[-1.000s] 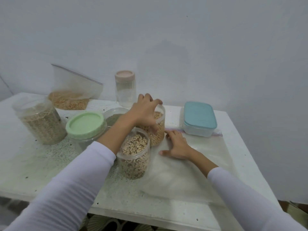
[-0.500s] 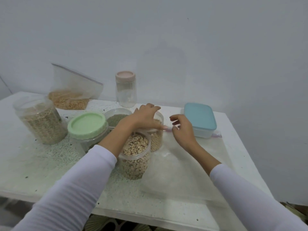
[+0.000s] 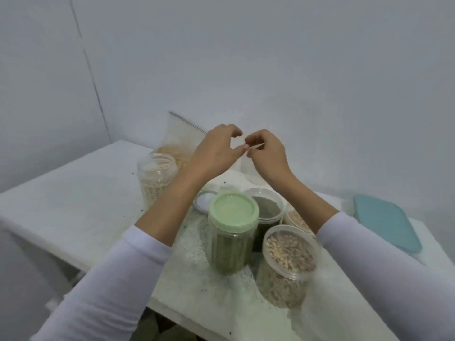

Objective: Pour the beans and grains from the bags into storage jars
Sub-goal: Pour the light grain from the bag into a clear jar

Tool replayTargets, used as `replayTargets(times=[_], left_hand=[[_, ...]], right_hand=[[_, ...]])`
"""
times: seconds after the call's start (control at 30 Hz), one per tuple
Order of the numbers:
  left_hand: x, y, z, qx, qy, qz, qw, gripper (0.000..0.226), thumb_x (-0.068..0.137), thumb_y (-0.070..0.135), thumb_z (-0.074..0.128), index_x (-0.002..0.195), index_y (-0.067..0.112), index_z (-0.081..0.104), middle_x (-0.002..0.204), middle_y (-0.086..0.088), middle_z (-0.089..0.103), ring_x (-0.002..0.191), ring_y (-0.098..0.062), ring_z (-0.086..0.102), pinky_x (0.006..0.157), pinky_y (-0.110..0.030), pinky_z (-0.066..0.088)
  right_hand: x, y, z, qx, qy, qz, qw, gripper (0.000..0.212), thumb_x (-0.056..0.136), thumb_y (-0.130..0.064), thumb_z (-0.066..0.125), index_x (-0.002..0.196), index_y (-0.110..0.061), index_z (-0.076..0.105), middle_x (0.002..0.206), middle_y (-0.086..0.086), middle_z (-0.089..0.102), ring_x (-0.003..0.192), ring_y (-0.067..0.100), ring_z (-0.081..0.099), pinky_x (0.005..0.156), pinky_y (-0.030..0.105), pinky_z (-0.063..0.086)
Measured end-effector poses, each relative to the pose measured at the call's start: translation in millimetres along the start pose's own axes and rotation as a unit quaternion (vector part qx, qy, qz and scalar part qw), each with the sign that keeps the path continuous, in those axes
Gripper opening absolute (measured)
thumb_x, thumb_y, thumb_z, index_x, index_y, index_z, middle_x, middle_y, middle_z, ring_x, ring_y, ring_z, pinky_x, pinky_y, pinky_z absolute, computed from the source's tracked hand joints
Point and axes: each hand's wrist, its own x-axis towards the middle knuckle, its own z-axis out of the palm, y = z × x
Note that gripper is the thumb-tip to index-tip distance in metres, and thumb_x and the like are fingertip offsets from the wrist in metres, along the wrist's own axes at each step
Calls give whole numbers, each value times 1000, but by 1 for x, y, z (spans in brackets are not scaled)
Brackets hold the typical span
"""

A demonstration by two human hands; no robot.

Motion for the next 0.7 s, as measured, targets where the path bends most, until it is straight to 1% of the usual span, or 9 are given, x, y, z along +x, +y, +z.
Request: replayTargets(times=[0.07,0.17,0.2,0.23,0.33,0.4,0.47,0.57,0.7], left_hand=[[1,-32,-30,-22,16,-20,999,30,92,27,60,120,14,60,123,1,60,109,-13,56,88,-22,41],[9,-90,-75,-45,80,-48,995,20,92,21,60,108,11,66,107,3,64,94,-10,57,73,-10,37],[12,-108,-85,-51,98,-56,992,18,93,19,59,105,10,66,102,3,64,90,-9,57,68,-7,36],[15,-123,-91,-56,106,-64,991,16,93,18,59,104,9,66,98,4,63,87,-9,56,66,-5,37],[19,-167,-92,-74,93,-101,988,16,94,17,57,104,8,66,97,4,62,85,-9,56,73,-13,39],[22,-194,-87,-110,75,-132,982,16,93,18,58,103,8,66,99,1,64,86,-9,56,78,-19,41],[23,-214,-79,-155,53,-165,973,16,92,17,61,103,8,66,99,0,63,90,-11,56,82,-23,43],[22,-233,-67,-245,-44,-197,948,24,92,18,62,113,7,64,114,-5,63,102,-14,56,82,-24,45],[18,-251,-55,-368,-87,-214,901,24,96,10,51,117,8,63,127,-13,61,119,-26,55,106,-41,39]], right_hand=[[18,-13,31,-27,-81,35,996,17,86,0,51,85,-16,54,93,0,58,88,18,56,68,22,43],[47,-38,86,-157,-237,38,958,9,89,-10,58,81,-14,57,88,2,59,82,18,53,63,26,42],[55,-44,103,-220,-293,35,930,6,89,-15,60,89,-9,60,92,8,62,80,19,53,63,28,43],[61,-47,118,-285,-345,38,893,19,90,-20,62,101,-4,62,99,12,64,81,20,54,65,30,45],[67,-42,155,-459,-439,95,766,51,91,-31,63,129,0,51,131,13,55,106,27,59,78,34,49],[69,-29,177,-530,-437,119,716,62,88,-34,66,136,0,45,140,11,48,118,30,54,88,35,48],[72,-7,192,-561,-417,138,702,64,86,-35,69,136,-2,46,135,9,51,117,29,54,92,35,47],[69,21,209,-580,-373,187,700,66,80,-38,74,132,-5,51,127,11,55,111,35,55,97,46,47],[46,63,224,-559,-314,233,731,86,78,-46,71,147,-16,28,148,17,30,131,48,35,103,66,31]])
